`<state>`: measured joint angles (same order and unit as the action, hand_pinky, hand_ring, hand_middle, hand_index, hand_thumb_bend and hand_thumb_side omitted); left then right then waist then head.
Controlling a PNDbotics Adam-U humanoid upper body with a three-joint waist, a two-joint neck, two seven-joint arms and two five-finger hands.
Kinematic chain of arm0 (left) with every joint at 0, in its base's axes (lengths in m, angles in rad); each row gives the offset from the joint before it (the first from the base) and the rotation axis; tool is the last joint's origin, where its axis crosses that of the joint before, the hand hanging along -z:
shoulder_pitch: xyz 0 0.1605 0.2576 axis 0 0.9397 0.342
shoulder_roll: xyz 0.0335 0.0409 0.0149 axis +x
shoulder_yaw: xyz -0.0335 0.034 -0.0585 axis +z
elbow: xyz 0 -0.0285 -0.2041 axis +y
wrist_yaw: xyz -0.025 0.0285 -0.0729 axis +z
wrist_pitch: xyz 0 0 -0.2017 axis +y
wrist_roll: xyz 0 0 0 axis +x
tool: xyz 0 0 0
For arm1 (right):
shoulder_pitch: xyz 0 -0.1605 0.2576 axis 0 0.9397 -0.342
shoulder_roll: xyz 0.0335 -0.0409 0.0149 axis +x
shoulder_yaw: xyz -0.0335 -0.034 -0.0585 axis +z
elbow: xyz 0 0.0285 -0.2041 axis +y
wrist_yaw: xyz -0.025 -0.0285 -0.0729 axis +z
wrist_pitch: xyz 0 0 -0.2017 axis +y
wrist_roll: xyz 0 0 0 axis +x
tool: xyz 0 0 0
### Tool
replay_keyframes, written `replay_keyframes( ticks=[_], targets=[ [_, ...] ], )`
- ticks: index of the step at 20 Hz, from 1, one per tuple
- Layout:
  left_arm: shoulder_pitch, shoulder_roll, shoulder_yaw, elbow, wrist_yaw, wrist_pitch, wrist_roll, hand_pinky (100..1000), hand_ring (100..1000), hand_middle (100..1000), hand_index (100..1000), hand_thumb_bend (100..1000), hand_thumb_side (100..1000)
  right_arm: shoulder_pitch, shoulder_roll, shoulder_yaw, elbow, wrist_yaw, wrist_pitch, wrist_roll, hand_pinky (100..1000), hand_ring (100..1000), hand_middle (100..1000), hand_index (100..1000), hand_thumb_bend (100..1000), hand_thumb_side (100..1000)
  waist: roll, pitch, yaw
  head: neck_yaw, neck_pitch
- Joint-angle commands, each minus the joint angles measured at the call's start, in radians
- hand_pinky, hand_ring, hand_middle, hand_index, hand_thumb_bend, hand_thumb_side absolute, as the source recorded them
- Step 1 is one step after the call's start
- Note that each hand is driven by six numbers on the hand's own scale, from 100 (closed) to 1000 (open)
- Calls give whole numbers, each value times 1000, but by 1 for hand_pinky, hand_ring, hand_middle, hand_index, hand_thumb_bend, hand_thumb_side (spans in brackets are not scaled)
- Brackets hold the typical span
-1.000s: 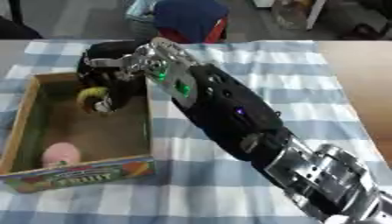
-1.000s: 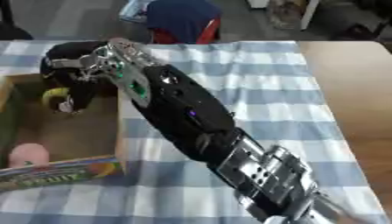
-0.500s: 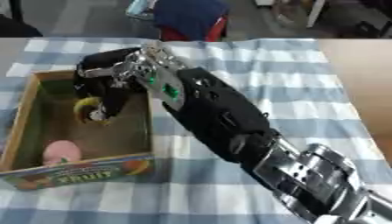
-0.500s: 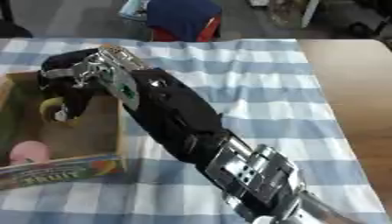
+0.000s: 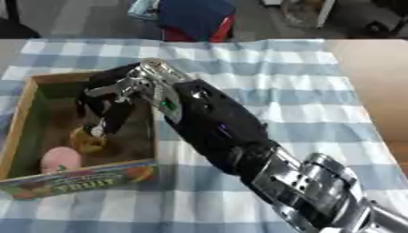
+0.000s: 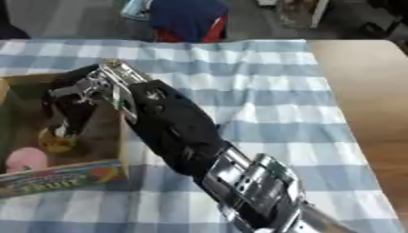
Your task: Pick up objects on the table and place them in the box.
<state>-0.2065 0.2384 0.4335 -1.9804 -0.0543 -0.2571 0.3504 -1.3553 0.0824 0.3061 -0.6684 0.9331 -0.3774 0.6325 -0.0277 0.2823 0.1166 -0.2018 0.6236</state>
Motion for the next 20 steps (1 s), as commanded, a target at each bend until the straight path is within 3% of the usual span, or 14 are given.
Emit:
replay_keyframes(
  ticks=[1,4,7,8,10,11,12,20],
  targets=[
    [-10,26,1,-20,1,0,-3,354,602,543,785,423,558,-24,-2,-14,-3,27,-5,-12,646,769,643,883,100,594,8,-17,0,-3,1],
    [-10,25,1,-20,1,0,-2,354,602,543,785,424,559,-23,-6,-17,-16,35,-5,-26,671,817,718,938,100,649,10,-17,-3,-3,1],
    [-8,25,2,-20,0,-1,-1,354,602,543,785,424,560,-20,-14,-19,-41,21,2,-38,675,817,718,938,100,691,12,-17,-6,-5,1],
    [-8,24,2,-20,0,-1,-1,354,601,543,785,424,560,-19,-19,-20,-56,9,6,-42,676,815,714,937,100,660,13,-16,-7,-5,1],
    [-6,23,3,-20,0,-1,0,354,601,543,785,424,559,-17,-34,-21,-105,-33,19,-48,678,812,711,935,100,664,15,-16,-10,-6,2],
    [-6,23,4,-20,-1,-1,1,353,601,543,785,424,559,-17,-44,-20,-138,-61,28,-49,681,810,711,933,100,734,16,-16,-11,-6,2],
    [-5,23,4,-20,-1,-1,2,353,602,543,785,425,559,-16,-57,-19,-174,-92,38,-49,682,808,708,931,100,675,16,-15,-13,-5,2],
    [1,23,9,-20,-6,-3,7,353,602,543,785,426,562,11,-179,-15,-450,-316,159,-19,690,800,699,926,100,705,24,-16,-19,5,0]
  ],
)
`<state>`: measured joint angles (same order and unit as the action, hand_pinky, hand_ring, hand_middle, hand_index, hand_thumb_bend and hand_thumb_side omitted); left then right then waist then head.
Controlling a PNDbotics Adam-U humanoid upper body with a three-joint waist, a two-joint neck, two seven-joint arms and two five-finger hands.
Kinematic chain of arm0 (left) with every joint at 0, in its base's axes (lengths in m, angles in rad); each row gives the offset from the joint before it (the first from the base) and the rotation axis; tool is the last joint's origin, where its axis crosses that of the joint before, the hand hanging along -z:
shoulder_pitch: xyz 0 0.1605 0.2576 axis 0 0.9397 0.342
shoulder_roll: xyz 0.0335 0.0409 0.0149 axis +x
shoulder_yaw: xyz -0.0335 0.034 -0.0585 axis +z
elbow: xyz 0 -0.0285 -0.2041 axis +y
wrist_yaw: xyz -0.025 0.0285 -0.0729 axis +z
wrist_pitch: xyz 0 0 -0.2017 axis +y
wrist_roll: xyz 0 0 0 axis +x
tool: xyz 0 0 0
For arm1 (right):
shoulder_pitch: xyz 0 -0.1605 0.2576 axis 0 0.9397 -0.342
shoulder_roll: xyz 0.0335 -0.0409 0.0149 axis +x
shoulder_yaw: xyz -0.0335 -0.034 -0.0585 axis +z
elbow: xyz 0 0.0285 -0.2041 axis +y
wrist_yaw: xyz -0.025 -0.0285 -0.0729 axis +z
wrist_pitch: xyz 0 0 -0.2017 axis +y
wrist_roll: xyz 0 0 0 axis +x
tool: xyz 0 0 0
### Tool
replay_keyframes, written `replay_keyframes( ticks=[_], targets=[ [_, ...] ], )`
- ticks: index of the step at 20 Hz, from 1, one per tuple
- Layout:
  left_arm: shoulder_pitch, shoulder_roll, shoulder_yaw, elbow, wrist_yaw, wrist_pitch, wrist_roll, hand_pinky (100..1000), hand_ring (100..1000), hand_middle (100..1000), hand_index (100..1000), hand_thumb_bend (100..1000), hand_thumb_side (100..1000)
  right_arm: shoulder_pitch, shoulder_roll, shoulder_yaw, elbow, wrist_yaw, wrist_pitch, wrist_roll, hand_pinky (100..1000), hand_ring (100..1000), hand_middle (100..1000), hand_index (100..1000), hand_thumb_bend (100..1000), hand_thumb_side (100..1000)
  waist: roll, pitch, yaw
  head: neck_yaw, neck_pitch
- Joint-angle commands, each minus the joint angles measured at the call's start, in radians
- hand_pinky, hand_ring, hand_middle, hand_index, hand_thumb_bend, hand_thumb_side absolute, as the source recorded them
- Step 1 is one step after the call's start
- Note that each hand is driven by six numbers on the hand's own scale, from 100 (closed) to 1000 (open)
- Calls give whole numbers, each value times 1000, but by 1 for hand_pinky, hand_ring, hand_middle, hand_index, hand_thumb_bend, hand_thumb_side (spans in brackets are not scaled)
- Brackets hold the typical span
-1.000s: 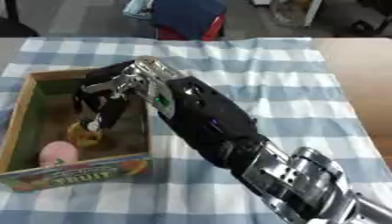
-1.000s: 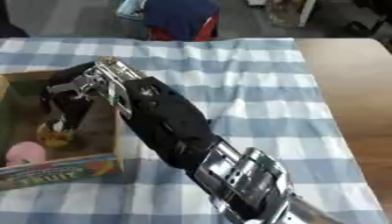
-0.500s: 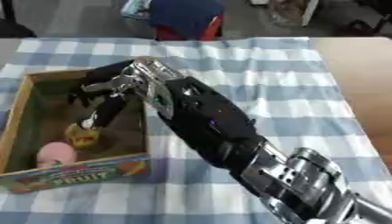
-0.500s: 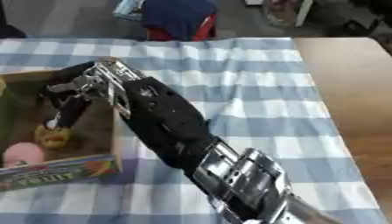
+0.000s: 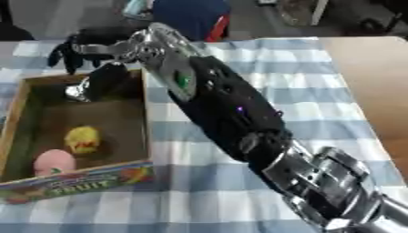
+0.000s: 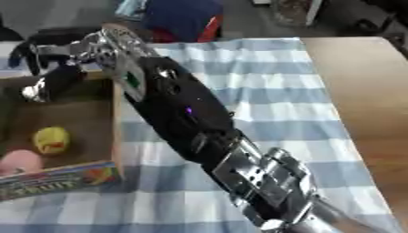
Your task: Pick up objects on the table and place them in the box.
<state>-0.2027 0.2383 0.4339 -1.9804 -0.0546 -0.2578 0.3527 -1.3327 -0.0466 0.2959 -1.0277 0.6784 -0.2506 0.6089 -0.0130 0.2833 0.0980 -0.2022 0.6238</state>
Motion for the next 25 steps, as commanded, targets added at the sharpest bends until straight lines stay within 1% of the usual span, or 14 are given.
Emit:
replay_keyframes(
  ticks=[1,4,6,9,11,13,14,15,17,18,19,21,23,25],
  targets=[
    [-2,23,9,-20,-6,-2,6,353,602,544,785,426,563,-4,-67,-5,-122,-85,46,5,707,799,698,924,100,703,10,-17,-2,8,-1],
    [-1,23,11,-20,-8,-3,10,353,602,543,784,427,563,27,-127,-6,-228,-159,85,-4,720,796,693,921,100,705,13,-16,-6,14,-3],
    [0,23,13,-20,-9,-4,13,353,602,543,784,428,564,56,-171,-11,-310,-205,118,-26,719,791,687,916,100,714,15,-14,-9,20,-3],
    [2,21,16,-20,-12,-5,18,352,601,543,784,429,564,103,-228,-27,-423,-270,189,-81,715,779,670,903,100,723,19,-12,-12,28,-5],
    [2,21,17,-20,-13,-6,20,352,601,544,784,429,564,140,-259,-43,-491,-327,240,-126,713,769,672,882,100,752,21,-10,-17,33,-6],
    [2,20,18,-20,-13,-6,23,352,602,544,784,429,564,181,-284,-63,-558,-389,289,-196,708,757,659,868,100,759,23,-8,-21,38,-9],
    [1,20,19,-20,-14,-6,24,352,602,544,784,429,564,206,-297,-75,-594,-420,310,-248,708,753,654,867,100,788,25,-7,-23,41,-10],
    [1,20,19,-20,-14,-7,25,352,602,544,785,429,564,230,-309,-84,-628,-452,329,-300,707,749,650,865,100,836,26,-6,-24,43,-10],
    [2,20,20,-20,-15,-7,28,352,602,544,785,430,564,283,-341,-94,-685,-519,354,-396,708,749,655,866,100,906,27,-5,-27,49,-10],
    [2,20,21,-20,-15,-7,29,352,602,545,785,430,564,308,-357,-95,-705,-546,360,-429,709,750,658,866,100,940,27,-4,-28,52,-10],
    [3,20,22,-20,-15,-7,31,351,602,545,785,430,563,329,-372,-96,-720,-569,364,-452,708,748,660,863,100,1000,28,-4,-30,55,-9],
    [5,19,24,-20,-17,-7,35,351,602,545,785,431,561,379,-399,-108,-745,-618,351,-493,697,743,658,854,100,1000,28,-3,-33,60,-7],
    [7,16,26,-20,-18,-6,39,351,602,545,785,430,561,433,-418,-127,-763,-678,314,-543,690,751,700,859,100,1000,28,-2,-37,68,-6],
    [10,14,28,-20,-20,-5,41,351,602,546,786,431,562,489,-429,-140,-780,-761,259,-583,706,788,763,883,100,1000,29,-2,-41,75,-4]
  ],
)
